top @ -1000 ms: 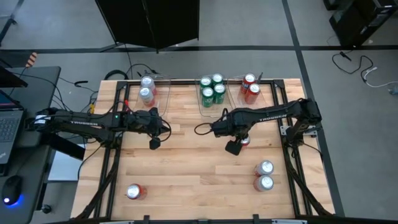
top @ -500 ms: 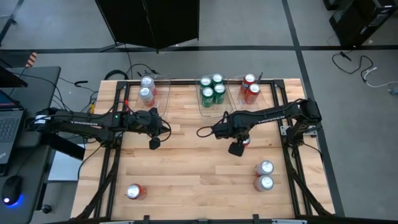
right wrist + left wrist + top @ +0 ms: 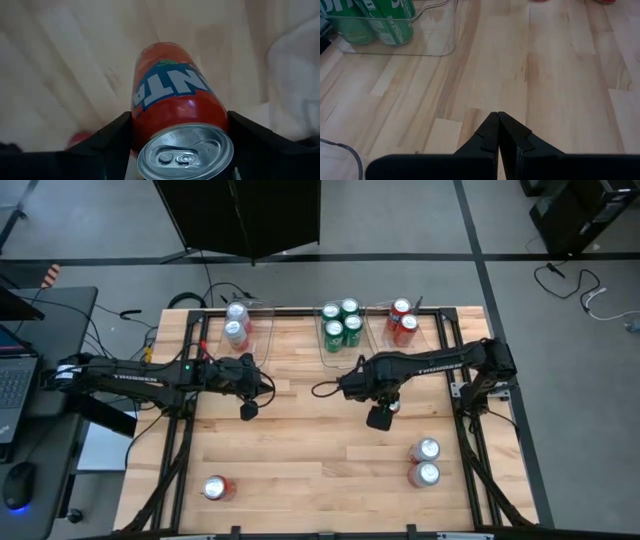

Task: Sort soda cans
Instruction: Put the top orange soda can into the right transparent bin

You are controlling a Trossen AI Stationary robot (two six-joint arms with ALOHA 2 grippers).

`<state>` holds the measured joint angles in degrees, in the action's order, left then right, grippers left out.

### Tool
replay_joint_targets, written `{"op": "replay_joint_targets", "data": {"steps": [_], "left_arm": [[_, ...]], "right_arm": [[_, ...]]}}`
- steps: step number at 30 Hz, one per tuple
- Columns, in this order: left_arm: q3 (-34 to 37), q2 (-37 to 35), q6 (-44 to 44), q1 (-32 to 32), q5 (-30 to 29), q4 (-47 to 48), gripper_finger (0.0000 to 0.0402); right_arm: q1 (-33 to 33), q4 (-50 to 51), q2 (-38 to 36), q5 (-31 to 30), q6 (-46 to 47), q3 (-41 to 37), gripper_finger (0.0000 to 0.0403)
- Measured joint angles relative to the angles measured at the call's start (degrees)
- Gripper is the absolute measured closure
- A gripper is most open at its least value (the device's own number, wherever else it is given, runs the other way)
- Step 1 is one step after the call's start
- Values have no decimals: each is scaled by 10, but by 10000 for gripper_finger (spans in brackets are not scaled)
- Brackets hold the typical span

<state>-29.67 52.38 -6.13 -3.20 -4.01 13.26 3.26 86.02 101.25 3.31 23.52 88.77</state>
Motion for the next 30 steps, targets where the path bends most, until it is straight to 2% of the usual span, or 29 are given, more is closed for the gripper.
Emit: {"op": "replay_joint_targets", "data": {"steps": [6, 11, 15, 19, 25, 30], "left_arm": [[0, 0, 0, 0, 0, 0, 390], [0, 0, 0, 0, 0, 0, 390], [0, 0, -1, 0, 0, 1, 390], [0, 0, -2, 0, 0, 5, 390], [0, 0, -2, 0, 0, 6, 390], [0, 0, -6, 0, 0, 5, 390]], "right_arm": [[-30, 42, 0, -71, -41, 131, 136], [-81, 41, -1, -133, -122, 205, 136], [-148, 40, -1, -179, -202, 226, 136], [-220, 37, -1, -208, -327, 229, 136], [-299, -12, 2, -214, -514, 229, 136], [-334, -35, 28, -223, -622, 227, 136]]}}
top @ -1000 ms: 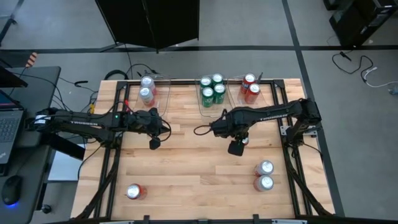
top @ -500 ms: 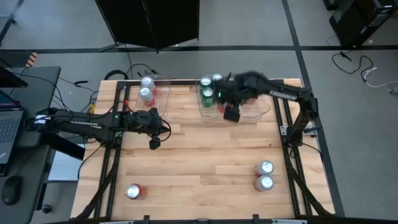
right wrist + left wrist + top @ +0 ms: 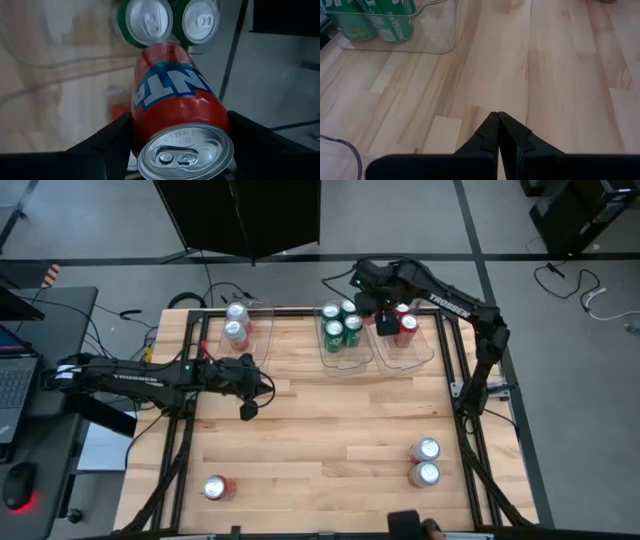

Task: Sort soda cans
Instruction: Put the top orange soda can into the right transparent bin

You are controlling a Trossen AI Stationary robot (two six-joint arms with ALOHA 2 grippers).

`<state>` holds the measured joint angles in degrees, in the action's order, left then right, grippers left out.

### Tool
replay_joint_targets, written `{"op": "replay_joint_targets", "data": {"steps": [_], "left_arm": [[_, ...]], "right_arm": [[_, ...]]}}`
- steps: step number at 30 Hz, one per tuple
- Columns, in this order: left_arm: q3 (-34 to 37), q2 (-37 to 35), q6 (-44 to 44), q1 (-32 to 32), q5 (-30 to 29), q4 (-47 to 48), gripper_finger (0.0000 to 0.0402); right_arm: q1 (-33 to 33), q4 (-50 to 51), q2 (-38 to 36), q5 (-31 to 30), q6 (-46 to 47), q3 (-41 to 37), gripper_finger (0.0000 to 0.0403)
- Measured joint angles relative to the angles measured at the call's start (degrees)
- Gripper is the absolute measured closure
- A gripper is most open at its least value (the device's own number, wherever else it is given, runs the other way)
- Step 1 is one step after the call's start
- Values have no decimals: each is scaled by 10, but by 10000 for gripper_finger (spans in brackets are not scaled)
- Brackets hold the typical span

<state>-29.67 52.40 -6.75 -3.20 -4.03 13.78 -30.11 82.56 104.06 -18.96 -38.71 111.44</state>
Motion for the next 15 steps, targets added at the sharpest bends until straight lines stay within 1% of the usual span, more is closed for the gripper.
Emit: {"op": "replay_joint_targets", "data": {"steps": [6, 12, 15], "left_arm": [[0, 0, -10, 0, 0, 4, 390], [0, 0, -11, 0, 0, 15, 390], [0, 0, -10, 0, 0, 16, 390]], "right_arm": [[-34, 0, 40, -41, -45, -1, 136], [-64, -5, 56, -42, -54, -2, 136], [-71, -13, 62, -33, -62, -2, 136]]}}
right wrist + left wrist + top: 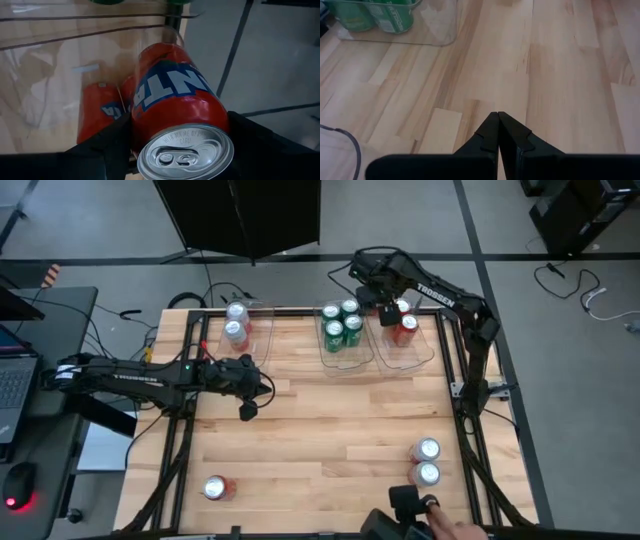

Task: Sort soda cans
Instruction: Put the top orange soda can into the right transparent bin

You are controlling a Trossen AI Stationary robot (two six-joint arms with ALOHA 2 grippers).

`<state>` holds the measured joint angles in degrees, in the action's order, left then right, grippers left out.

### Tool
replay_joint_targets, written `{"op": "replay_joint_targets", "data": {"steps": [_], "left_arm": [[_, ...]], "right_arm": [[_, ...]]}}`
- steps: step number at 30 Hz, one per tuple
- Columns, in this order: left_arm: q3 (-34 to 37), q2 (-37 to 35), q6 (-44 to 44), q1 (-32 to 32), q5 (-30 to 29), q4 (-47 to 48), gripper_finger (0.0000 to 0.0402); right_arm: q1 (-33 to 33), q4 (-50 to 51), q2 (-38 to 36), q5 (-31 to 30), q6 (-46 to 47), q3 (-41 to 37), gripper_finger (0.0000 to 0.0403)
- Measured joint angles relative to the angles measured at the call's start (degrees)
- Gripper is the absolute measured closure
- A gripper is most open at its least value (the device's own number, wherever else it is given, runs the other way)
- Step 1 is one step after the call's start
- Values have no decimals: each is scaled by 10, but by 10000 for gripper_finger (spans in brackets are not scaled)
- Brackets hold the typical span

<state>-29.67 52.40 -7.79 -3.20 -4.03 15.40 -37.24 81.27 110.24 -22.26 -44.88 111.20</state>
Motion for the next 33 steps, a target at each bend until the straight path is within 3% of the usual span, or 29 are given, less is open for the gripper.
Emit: {"op": "replay_joint_targets", "data": {"steps": [19, 33], "left_arm": [[0, 0, 3, 0, 0, 18, 390], [0, 0, 0, 0, 0, 24, 390]], "right_arm": [[-5, -20, 59, 30, -25, -16, 136], [-15, -77, 73, 24, -23, -89, 136]]}}
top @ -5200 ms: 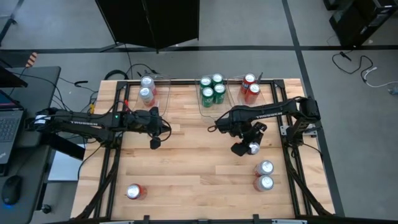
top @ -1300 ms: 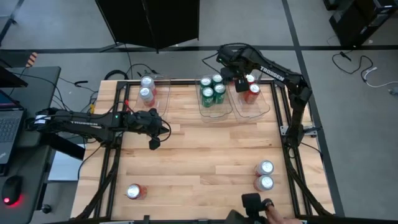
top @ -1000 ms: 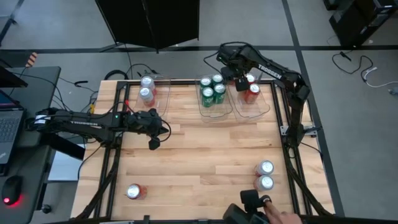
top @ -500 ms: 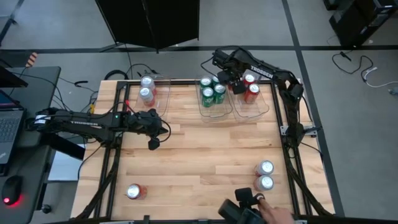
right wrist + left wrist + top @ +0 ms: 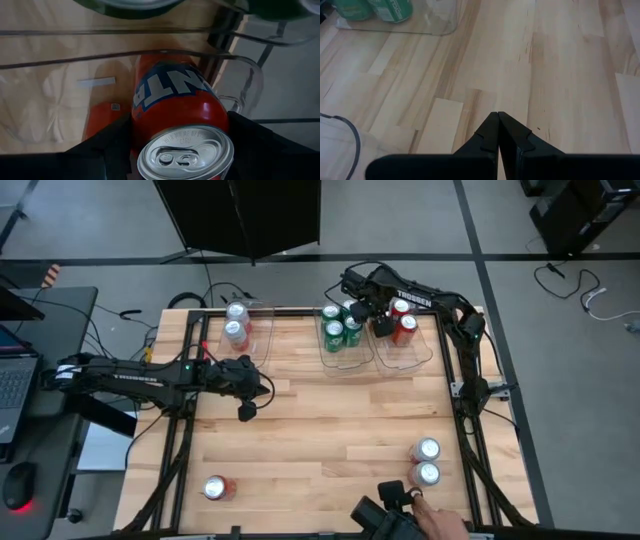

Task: Sort soda cans
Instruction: Put the top orange soda can into the right transparent bin, then put the top pink-white soda can into the left transparent bin

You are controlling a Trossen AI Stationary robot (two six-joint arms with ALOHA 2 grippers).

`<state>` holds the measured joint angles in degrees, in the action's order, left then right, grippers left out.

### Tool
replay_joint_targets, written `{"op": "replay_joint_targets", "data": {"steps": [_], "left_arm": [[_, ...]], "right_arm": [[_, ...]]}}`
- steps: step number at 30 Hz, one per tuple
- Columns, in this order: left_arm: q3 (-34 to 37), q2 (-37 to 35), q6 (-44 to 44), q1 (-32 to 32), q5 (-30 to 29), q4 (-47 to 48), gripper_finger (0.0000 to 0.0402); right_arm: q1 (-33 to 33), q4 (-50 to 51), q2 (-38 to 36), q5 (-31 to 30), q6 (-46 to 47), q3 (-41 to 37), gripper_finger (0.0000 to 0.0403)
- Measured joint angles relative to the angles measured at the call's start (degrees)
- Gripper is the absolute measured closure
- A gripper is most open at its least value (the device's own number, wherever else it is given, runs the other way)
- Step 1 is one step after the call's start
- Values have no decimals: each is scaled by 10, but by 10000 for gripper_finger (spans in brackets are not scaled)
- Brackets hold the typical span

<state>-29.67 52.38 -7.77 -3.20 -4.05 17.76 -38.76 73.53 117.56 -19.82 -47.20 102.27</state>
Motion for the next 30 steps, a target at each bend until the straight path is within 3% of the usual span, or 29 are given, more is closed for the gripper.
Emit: {"op": "replay_joint_targets", "data": {"steps": [3, 12, 21, 30], "left_arm": [[0, 0, -2, 0, 0, 0, 390], [0, 0, -3, 0, 0, 0, 390], [0, 0, -4, 0, 0, 0, 390], [0, 0, -7, 0, 0, -1, 390]], "right_arm": [[0, -9, -1, -2, 0, -7, 134], [0, -22, 0, -33, 43, -9, 60], [5, -3, -1, -41, 52, 23, 64], [26, 42, -1, -39, 94, 144, 61]]}}
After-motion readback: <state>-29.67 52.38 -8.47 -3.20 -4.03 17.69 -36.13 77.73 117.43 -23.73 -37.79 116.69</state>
